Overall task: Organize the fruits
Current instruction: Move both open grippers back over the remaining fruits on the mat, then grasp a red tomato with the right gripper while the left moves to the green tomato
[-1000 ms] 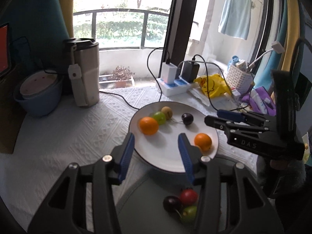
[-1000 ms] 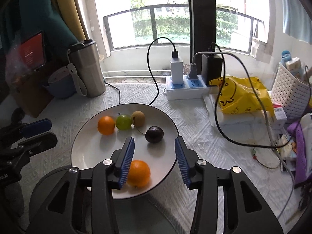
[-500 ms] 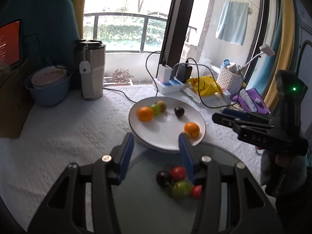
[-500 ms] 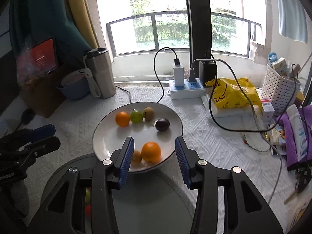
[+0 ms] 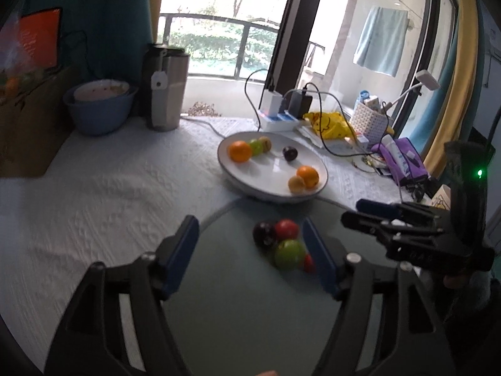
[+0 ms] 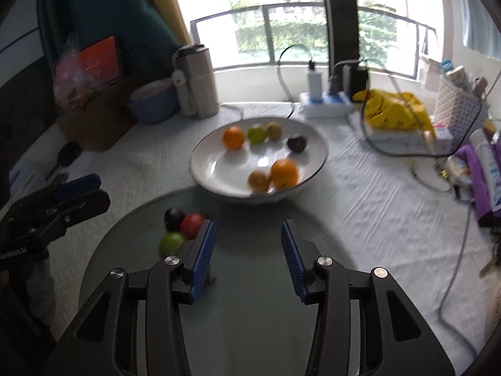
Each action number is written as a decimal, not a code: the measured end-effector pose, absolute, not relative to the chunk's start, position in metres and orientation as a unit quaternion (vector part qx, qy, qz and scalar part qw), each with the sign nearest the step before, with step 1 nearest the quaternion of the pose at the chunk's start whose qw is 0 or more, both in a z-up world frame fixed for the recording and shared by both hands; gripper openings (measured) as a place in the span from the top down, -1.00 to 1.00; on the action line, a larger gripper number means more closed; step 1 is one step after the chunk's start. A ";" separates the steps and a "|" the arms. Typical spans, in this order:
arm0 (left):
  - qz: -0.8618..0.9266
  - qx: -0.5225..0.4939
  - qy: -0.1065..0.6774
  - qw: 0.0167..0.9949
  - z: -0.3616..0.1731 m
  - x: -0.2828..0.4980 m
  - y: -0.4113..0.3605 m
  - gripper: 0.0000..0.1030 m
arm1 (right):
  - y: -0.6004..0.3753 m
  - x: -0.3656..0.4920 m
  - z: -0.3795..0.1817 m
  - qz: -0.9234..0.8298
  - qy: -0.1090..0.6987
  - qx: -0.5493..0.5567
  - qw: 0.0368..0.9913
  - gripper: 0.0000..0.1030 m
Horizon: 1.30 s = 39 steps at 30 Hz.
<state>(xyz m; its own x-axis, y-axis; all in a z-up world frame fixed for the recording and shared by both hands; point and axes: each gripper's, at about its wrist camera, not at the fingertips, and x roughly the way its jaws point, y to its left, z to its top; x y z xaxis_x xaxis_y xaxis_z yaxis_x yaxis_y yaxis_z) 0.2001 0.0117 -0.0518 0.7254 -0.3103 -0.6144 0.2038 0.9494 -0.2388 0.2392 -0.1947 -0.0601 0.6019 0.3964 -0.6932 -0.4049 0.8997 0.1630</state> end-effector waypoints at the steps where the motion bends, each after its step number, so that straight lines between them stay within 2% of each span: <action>1: -0.137 -0.079 0.348 0.924 -0.055 0.197 0.012 -0.40 | -0.192 0.238 -0.064 0.232 0.391 -0.006 0.891 0.07; 3: -0.134 -0.082 0.359 0.920 -0.062 0.193 0.011 -0.40 | -0.189 0.236 -0.071 0.240 0.397 -0.005 0.886 -0.22; 4: -0.133 -0.082 0.362 0.919 -0.064 0.192 0.010 -0.41 | -0.188 0.236 -0.075 0.243 0.400 -0.004 0.884 -0.25; 17: -0.107 -0.090 0.394 0.908 -0.086 0.184 0.004 -0.41 | -0.170 0.231 -0.091 0.289 0.427 -0.024 0.856 -0.24; 19: -0.105 -0.089 0.397 0.907 -0.087 0.185 0.001 -0.41 | -0.166 0.230 -0.092 0.289 0.428 -0.034 0.855 -0.20; 22: -0.105 -0.084 0.400 0.907 -0.088 0.185 -0.004 -0.41 | -0.162 0.229 -0.093 0.300 0.427 -0.043 0.852 0.12; 23: -0.104 -0.083 0.401 0.906 -0.088 0.186 -0.006 -0.41 | -0.160 0.229 -0.094 0.301 0.427 -0.047 0.852 0.30; 39: -0.102 -0.048 0.421 0.900 -0.090 0.208 -0.042 -0.41 | -0.201 0.232 -0.075 0.288 0.397 -0.010 0.871 0.30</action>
<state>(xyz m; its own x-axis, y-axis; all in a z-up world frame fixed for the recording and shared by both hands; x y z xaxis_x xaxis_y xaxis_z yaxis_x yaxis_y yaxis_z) 0.2081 -0.0423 -0.0903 0.6245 -0.2248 -0.7480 0.1432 0.9744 -0.1733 0.2320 -0.2012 -0.0751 0.5192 0.4934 -0.6978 -0.5098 0.8341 0.2105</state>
